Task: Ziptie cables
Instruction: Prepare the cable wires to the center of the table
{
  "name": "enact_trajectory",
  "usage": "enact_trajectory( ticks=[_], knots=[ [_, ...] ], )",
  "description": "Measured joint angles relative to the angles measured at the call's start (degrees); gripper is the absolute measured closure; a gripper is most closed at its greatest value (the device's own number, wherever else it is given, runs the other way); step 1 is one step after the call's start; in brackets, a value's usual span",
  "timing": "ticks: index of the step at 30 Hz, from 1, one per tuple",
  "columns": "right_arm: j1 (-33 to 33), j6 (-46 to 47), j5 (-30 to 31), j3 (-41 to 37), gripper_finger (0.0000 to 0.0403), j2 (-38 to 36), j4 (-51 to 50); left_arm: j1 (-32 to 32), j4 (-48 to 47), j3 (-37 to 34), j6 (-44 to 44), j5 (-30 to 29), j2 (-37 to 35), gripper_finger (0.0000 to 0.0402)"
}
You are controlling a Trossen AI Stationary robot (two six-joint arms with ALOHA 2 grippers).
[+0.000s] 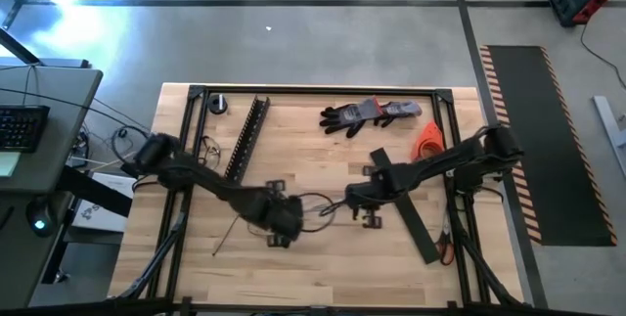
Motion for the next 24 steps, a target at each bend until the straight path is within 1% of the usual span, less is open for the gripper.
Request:
enact_trajectory(
  ticks=[2, 5, 10, 15, 19, 21, 24],
  knots=[
    [1.25, 3.0, 0.08, -0.9, 0.0401, -2.08, -3.7, 0.92, 3.71, 0.02, 1.73, -0.36, 2.9, 0.04],
    [2.91, 6.31, -0.02, -1.81, 0.0401, -5.55, -8.07, 1.62, 5.54, -0.07, 4.45, -0.14, 6.48, 0.0386],
    [4.57, 9.55, 0.13, -3.79, 0.0401, -7.78, -7.22, 1.37, 3.04, -0.07, 3.62, 0.91, 9.58, 0.0342],
    [4.93, 9.65, -0.71, -7.87, 0.0401, -6.85, -0.49, -0.77, -1.32, -1.26, -0.69, 1.35, 7.84, 0.0304],
    [4.98, 9.01, -0.99, -10.64, 0.0398, -6.84, 5.68, -2.96, -5.73, -1.36, -4.57, 5.68, 4.61, 0.0285],
    [4.96, 9.0, -0.95, -11.45, 0.0394, -6.82, 7.16, -4.05, -7.7, -1.36, -6.58, 8.16, 2.86, 0.0279],
    [4.96, 8.91, -0.3, -11.79, 0.0384, -6.53, 7.93, -5.74, -12.55, -1.33, -10.62, 9.96, -0.22, 0.0274]
  ],
)
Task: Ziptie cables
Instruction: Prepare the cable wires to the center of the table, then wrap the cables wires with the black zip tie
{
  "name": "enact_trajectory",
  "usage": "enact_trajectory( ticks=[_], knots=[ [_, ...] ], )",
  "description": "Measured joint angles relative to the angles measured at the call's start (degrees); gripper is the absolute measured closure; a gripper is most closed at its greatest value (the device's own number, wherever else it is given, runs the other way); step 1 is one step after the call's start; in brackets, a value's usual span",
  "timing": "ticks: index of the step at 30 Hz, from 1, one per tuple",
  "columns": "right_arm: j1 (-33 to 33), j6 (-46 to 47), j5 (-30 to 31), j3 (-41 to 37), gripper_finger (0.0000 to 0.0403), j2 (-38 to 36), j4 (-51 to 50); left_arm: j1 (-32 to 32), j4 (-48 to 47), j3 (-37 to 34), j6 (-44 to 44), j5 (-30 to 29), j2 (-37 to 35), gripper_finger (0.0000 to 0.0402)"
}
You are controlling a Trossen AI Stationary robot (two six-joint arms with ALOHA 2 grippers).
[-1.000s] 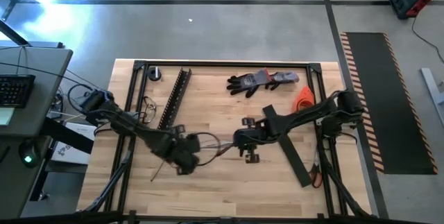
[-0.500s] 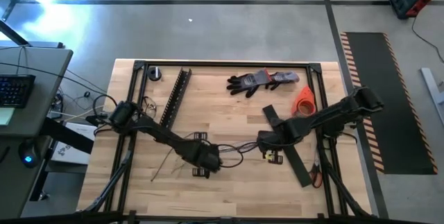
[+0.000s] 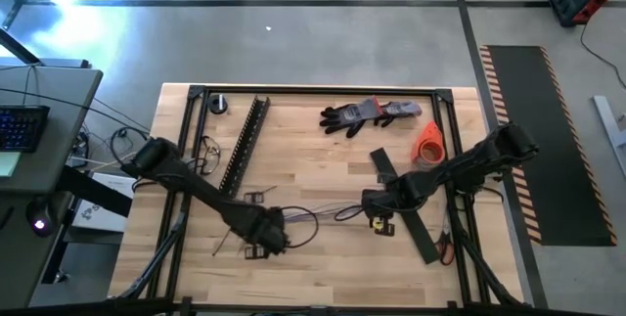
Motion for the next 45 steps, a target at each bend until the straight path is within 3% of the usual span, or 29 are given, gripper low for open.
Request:
enact_trajectory(
  ticks=[4, 8, 15, 19, 24, 30, 37, 42, 45],
  knots=[
    [0.0, -0.49, 1.07, -0.08, 0.0361, 0.37, 0.27, -2.53, -7.19, 0.0, -8.5, 0.01, -3.8, 0.0273],
    [-0.15, -1.06, 0.94, -0.08, 0.0308, 0.3, 0.55, -6.15, -6.05, -2.34, -16.98, -2.51, -8.1, 0.0273],
    [-2.32, -7.53, 1.82, 3.61, 0.0166, -1.98, -7.83, -12.25, -3.63, -10.31, -30.93, 3.36, -13.63, 0.0273],
    [-2.25, -7.6, 8.43, 5.84, 0.0117, -5.98, -7.7, -15.55, 3.35, -14.65, -37.64, 7.63, -14.51, 0.0273],
    [0.49, -9.19, 13.6, 5.84, 0.0108, -9.19, -1.46, -18.63, 12.65, -19.61, -46.02, 8.49, -14.16, 0.0273],
    [3.18, -9.47, 14.09, 5.82, 0.0108, -9.29, 0.95, -20.77, 16.91, -24.22, -51.71, 11.95, -14.12, 0.0281],
    [5.79, -7.15, 14.88, 5.82, 0.0108, -9.25, 0.84, -21.76, 30.88, -30.96, -55.58, 15.94, -14.27, 0.0332],
    [7.7, -6.06, 17.34, 5.8, 0.0108, -9.03, 1.02, -22.22, 31.8, -32.69, -56.76, 16.58, -14.43, 0.0384],
    [8.73, -5.27, 18.23, 5.8, 0.0108, -9.03, 1.45, -22.2, 32.83, -32.76, -57.27, 16.81, -14.39, 0.0396]
  ],
)
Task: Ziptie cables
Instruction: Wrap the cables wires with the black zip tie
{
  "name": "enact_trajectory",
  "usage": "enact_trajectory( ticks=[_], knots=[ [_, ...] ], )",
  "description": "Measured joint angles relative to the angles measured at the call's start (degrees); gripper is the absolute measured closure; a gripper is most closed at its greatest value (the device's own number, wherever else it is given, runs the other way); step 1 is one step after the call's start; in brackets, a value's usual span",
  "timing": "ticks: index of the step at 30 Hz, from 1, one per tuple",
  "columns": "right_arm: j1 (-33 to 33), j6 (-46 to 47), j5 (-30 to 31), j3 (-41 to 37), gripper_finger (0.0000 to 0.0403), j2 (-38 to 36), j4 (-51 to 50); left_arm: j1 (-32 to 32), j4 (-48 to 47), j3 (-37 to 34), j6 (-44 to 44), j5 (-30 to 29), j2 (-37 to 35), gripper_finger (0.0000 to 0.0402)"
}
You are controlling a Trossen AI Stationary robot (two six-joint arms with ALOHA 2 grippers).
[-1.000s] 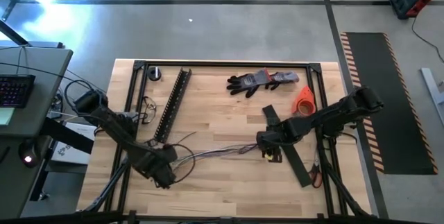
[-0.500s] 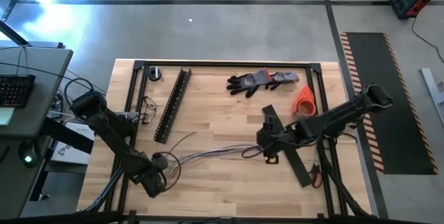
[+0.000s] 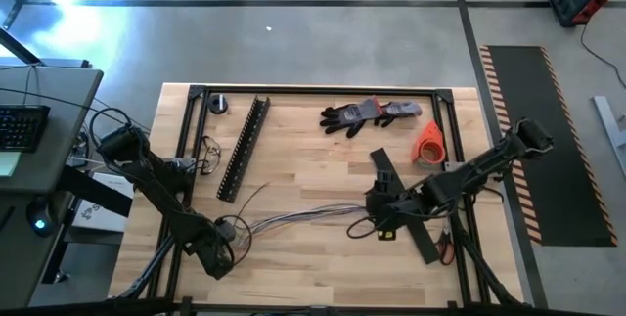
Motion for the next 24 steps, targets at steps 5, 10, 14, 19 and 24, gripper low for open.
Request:
enact_trajectory(
  ticks=[5, 10, 14, 19, 24],
  knots=[
    [1.84, 0.0, 2.15, 0.0, 0.0108, 0.03, 1.86, 0.9, 1.54, 1.31, -3.13, -1.57, -0.38, 0.04],
    [2.18, -4.73, 2.03, -0.02, 0.0108, 0.46, 8.37, 1.2, 2.18, 5.77, -7.7, -14.77, -3.57, 0.0401],
    [2.13, -11.41, 1.11, -0.02, 0.0108, 0.46, 15.72, 0.71, 2.62, 8.96, -8.04, -30.27, -7.18, 0.0401],
    [2.31, -21.15, -4.47, 0.0, 0.0108, 1.8, 29.89, 0.89, 9.12, 10.08, -1.4, -47.38, -8.93, 0.0401],
    [2.78, -29.59, -5.72, 0.0, 0.0108, 7.95, 42.14, 3.81, 23.21, 9.93, 10.54, -55.12, -6.66, 0.0401]
  ],
)
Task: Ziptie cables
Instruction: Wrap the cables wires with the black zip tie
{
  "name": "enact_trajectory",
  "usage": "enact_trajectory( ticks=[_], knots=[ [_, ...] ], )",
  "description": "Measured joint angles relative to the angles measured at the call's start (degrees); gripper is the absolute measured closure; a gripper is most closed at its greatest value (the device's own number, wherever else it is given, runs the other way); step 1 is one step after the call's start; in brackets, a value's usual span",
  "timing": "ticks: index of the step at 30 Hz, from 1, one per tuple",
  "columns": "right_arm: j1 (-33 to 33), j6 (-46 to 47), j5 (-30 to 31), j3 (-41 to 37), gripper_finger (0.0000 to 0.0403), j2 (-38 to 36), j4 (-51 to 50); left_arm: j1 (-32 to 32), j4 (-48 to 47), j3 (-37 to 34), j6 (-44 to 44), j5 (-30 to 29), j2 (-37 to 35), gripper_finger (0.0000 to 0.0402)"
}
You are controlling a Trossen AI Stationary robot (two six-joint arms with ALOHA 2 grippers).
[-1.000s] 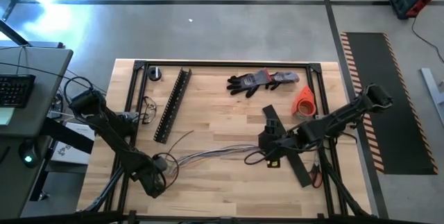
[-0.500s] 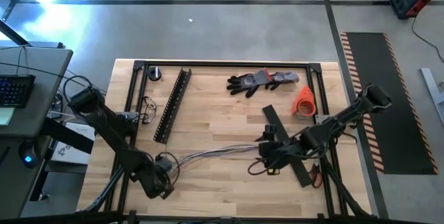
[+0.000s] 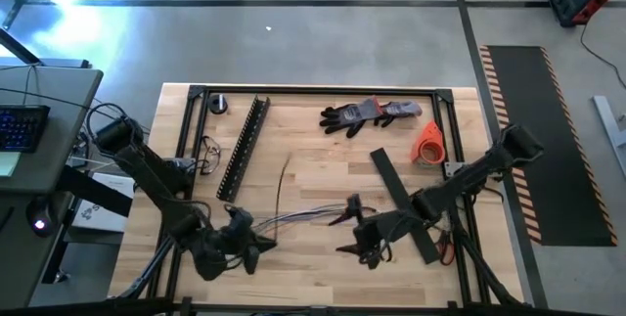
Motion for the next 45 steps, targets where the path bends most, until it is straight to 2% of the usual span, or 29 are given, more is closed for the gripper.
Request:
enact_trajectory(
  ticks=[5, 11, 14, 16, 20, 24, 28, 32, 37, 45],
  knots=[
    [0.02, -3.14, 1.01, -0.02, 0.0108, 4.73, 7.5, 5.17, 12.64, -0.1, 12.2, -0.8, 3.94, 0.0401],
    [3.05, -3.94, 4.31, -0.02, 0.0108, 3.57, 8.17, 11.14, 28.06, -0.1, 21.92, 7.63, 10.08, 0.0401],
    [5.22, -7.43, 7.51, 0.0, 0.0108, 3.02, 7.74, 14.36, 33.25, -0.92, 22.52, 13.61, 13.34, 0.0402],
    [5.94, -11.04, 8.91, 0.0, 0.0108, 3.04, 5.95, 16.66, 40.64, -2.87, 21.79, 16.57, 15.22, 0.0402],
    [4.71, -10.21, 9.53, 0.0, 0.0108, 3.04, 0.37, 20.12, 57.31, -8.38, 18.63, 20.39, 19.43, 0.0401],
    [2.0, -10.79, 9.79, 0.0, 0.0112, 3.9, -4.04, 21.55, 68.59, -11.77, 14.32, 22.02, 22.89, 0.0401],
    [-0.63, -20.26, 9.59, 0.0, 0.0136, 6.61, -3.26, 21.65, 72.39, -13.19, 11.39, 22.21, 25.54, 0.0401],
    [-2.41, -29.19, 14.5, 0.0, 0.0171, 9.69, 1.02, 21.4, 72.88, -13.17, 10.58, 22.27, 26.21, 0.0401],
    [-3.49, -40.58, 13.91, 0.0, 0.0215, 12.48, 3.83, 20.96, 75.51, -13.15, 11.81, 21.98, 26.15, 0.0401],
    [-3.42, -46.63, 15.23, 0.04, 0.0295, 15.68, 11.5, 19.43, 75.89, -13.15, 13.01, 18.77, 26.25, 0.0401]
  ],
)
